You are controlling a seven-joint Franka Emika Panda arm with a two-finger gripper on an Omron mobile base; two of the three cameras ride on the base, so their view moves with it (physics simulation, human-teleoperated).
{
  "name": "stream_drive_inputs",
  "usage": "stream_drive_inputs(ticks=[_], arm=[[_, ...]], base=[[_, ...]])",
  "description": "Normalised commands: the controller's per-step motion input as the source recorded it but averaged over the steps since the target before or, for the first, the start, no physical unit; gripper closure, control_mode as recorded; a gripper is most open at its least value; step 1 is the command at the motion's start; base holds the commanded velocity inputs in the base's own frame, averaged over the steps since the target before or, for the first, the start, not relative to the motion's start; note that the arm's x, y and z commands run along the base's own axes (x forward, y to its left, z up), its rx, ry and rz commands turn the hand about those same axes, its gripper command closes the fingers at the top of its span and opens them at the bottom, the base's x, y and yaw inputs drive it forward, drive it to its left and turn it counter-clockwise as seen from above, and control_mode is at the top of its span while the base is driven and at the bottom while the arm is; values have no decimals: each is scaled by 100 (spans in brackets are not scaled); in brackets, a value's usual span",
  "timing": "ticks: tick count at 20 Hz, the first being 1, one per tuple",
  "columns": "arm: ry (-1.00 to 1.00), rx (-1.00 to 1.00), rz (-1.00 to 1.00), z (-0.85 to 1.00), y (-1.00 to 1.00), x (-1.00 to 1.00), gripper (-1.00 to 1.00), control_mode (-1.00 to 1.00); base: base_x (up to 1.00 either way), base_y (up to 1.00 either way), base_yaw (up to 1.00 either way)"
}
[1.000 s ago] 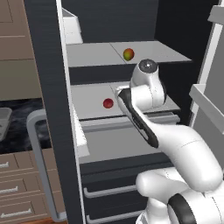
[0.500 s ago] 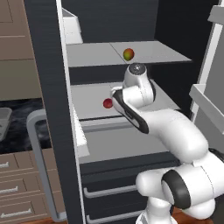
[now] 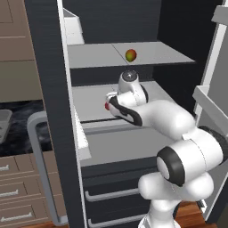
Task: Pick the mango and pear from the fridge and place them inside the tupperware on the counter.
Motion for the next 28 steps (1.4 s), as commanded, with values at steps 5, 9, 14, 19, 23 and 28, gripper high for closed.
stream_drive_inputs(ticks=[5,9,14,19,23,28], arm=[[12,0,0,-18,28,51,-100,-100],[11,0,0,-15,12,34,-100,-100],[7,0,0,-18,5,27,-100,-100],[1,0,0,-24,6,28,-100,-100],[0,0,0,-26,6,28,-100,-100],[0,0,0,-24,3,27,-100,-100]], base=[[0,0,0],[0,0,0],[0,0,0],[0,0,0],[0,0,0],[0,0,0]])
